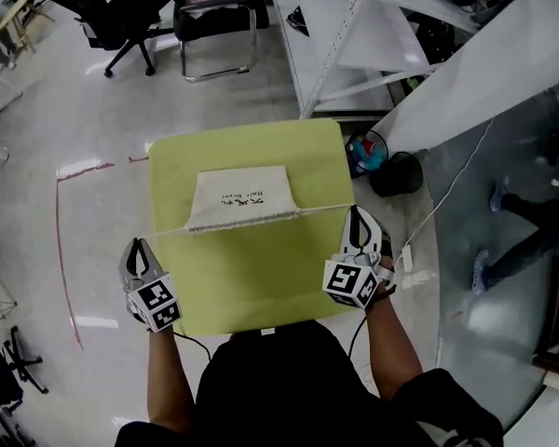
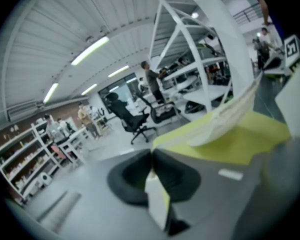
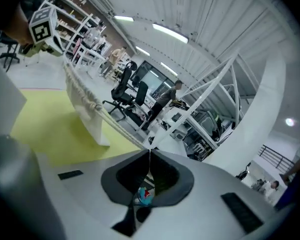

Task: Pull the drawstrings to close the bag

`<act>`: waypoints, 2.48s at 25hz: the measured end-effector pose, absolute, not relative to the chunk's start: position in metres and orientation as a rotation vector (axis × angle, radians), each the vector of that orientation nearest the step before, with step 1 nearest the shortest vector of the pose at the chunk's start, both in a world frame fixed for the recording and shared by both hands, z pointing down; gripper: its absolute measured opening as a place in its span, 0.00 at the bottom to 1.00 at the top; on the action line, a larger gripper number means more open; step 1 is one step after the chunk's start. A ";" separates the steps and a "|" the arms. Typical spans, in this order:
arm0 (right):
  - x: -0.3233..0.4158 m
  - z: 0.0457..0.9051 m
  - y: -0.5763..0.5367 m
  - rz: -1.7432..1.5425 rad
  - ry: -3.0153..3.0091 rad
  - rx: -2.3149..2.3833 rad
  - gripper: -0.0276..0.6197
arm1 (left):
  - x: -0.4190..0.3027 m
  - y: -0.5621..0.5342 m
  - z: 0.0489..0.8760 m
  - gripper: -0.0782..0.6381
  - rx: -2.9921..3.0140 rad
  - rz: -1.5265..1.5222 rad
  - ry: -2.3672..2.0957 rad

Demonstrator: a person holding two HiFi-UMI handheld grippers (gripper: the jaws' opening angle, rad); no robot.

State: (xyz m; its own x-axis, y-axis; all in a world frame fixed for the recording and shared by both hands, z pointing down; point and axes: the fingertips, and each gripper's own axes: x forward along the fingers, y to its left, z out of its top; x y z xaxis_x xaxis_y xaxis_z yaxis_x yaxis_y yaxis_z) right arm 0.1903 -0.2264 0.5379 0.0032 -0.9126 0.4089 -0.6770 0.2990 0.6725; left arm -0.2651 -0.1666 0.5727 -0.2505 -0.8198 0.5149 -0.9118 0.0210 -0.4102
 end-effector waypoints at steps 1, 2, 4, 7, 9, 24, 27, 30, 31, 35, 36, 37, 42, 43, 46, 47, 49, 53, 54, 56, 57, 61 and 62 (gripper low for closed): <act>0.188 0.532 -0.226 -0.360 -1.747 1.461 0.06 | -0.268 -0.168 0.566 0.14 1.836 0.997 -2.154; 0.186 0.526 -0.226 -0.371 -1.750 1.473 0.06 | -0.271 -0.169 0.560 0.14 1.837 0.971 -2.167; 0.182 0.515 -0.225 -0.405 -1.746 1.492 0.06 | -0.276 -0.171 0.550 0.14 1.849 0.960 -2.195; 0.180 0.501 -0.224 -0.438 -1.740 1.512 0.06 | -0.281 -0.172 0.535 0.14 1.863 0.927 -2.222; 0.182 0.493 -0.226 -0.437 -1.738 1.537 0.06 | -0.285 -0.175 0.528 0.14 1.862 0.856 -2.221; 0.205 0.417 -0.245 -0.486 -1.669 1.809 0.06 | -0.302 -0.191 0.465 0.14 1.899 0.575 -2.287; 0.210 0.404 -0.247 -0.488 -1.662 1.852 0.06 | -0.303 -0.193 0.455 0.14 1.913 0.556 -2.297; 0.213 0.393 -0.248 -0.507 -1.652 1.881 0.06 | -0.304 -0.194 0.445 0.14 1.923 0.534 -2.313; 0.214 0.390 -0.247 -0.509 -1.650 1.892 0.06 | -0.305 -0.194 0.442 0.14 1.926 0.520 -2.314; 0.219 0.384 -0.249 -0.486 -1.659 1.938 0.06 | -0.305 -0.197 0.437 0.15 1.942 0.464 -2.289; 0.220 0.383 -0.250 -0.473 -1.664 1.948 0.06 | -0.305 -0.198 0.435 0.15 1.948 0.457 -2.282; 0.221 0.382 -0.251 -0.462 -1.668 1.955 0.06 | -0.304 -0.199 0.433 0.15 1.953 0.451 -2.278; 0.226 0.381 -0.251 -0.446 -1.675 1.974 0.06 | -0.304 -0.197 0.428 0.15 1.960 0.435 -2.286; 0.228 0.381 -0.251 -0.446 -1.674 1.979 0.06 | -0.304 -0.197 0.428 0.15 1.960 0.433 -2.294; 0.230 0.377 -0.253 -0.450 -1.672 1.995 0.06 | -0.305 -0.197 0.423 0.15 1.963 0.426 -2.302; 0.231 0.374 -0.254 -0.451 -1.671 2.001 0.06 | -0.305 -0.197 0.421 0.15 1.964 0.422 -2.304; 0.234 0.370 -0.255 -0.453 -1.671 2.013 0.06 | -0.305 -0.197 0.418 0.14 1.961 0.412 -2.308; 0.239 0.369 -0.256 -0.445 -1.674 2.028 0.06 | -0.304 -0.197 0.417 0.15 1.957 0.402 -2.320; 0.240 0.370 -0.256 -0.446 -1.674 2.031 0.06 | -0.304 -0.197 0.417 0.15 1.957 0.402 -2.325; 0.240 0.369 -0.258 -0.456 -1.673 2.034 0.06 | -0.305 -0.197 0.415 0.15 1.954 0.400 -2.335; 0.240 0.367 -0.258 -0.461 -1.672 2.036 0.06 | -0.307 -0.197 0.414 0.15 1.953 0.400 -2.339; 0.242 0.361 -0.260 -0.458 -1.671 2.049 0.06 | -0.310 -0.198 0.407 0.15 1.954 0.388 -2.341; 0.243 0.360 -0.261 -0.455 -1.674 2.051 0.06 | -0.310 -0.198 0.406 0.14 1.952 0.383 -2.339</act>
State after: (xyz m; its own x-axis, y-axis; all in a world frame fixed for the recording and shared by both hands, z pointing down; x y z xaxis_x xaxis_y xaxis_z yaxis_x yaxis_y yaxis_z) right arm 0.2428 -0.2609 0.3596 0.2082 -0.9777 0.0288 -0.8286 -0.1606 0.5362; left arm -0.3104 -0.1980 0.4065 -0.1903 -0.9584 0.2125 -0.9762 0.1617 -0.1448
